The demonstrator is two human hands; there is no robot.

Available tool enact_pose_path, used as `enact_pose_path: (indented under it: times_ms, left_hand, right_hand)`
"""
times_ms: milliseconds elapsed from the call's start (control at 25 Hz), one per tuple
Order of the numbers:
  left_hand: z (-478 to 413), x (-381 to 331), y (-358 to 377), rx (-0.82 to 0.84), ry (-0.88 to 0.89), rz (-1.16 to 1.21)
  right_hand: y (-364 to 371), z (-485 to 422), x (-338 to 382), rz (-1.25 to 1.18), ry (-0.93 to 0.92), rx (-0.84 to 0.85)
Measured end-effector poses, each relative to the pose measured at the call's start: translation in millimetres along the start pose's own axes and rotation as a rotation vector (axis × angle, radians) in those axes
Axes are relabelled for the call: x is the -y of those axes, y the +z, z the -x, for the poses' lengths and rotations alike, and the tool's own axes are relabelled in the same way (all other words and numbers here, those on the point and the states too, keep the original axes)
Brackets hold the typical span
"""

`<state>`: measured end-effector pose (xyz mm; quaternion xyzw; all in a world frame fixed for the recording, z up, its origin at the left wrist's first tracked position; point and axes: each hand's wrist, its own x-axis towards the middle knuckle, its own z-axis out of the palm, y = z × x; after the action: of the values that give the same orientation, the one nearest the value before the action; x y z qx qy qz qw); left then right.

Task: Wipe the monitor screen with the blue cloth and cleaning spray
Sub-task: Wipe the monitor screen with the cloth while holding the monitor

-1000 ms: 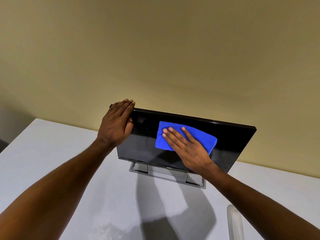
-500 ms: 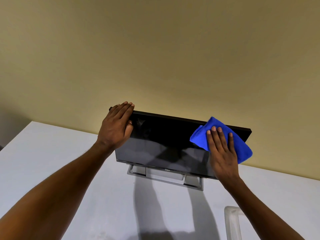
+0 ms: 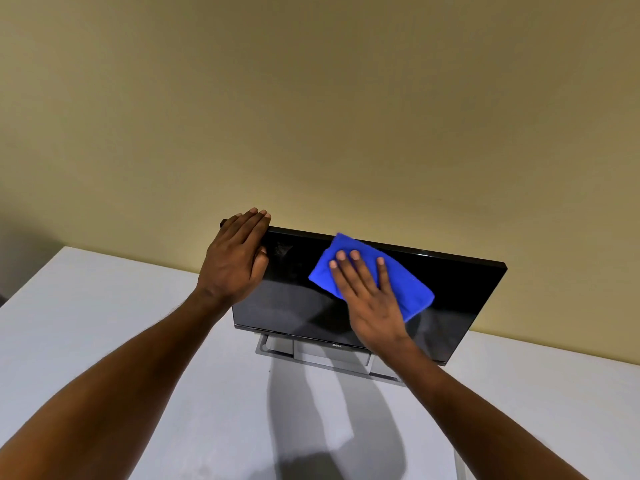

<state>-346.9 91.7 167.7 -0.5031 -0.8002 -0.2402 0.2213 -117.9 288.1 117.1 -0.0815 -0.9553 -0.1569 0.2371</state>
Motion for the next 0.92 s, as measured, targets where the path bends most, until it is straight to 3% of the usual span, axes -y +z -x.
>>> enact_pose_path:
  times_ms: [240, 440, 560, 920]
  left_hand:
    - [0, 1, 1, -0.006, 0.005, 0.007]
    - [1, 0, 0, 0.010, -0.005, 0.002]
    - [0, 1, -2, 0.022, -0.001, -0.005]
    - [-2, -1, -5, 0.049, -0.005, -0.013]
  right_hand:
    - [20, 30, 2, 0.121, -0.508, 0.172]
    - [28, 89, -39, 0.269, -0.710, 0.315]
    - [11, 104, -73, 0.260, -0.647, 0.288]
    - [-47, 99, -156, 0.198, -0.113, 0.076]
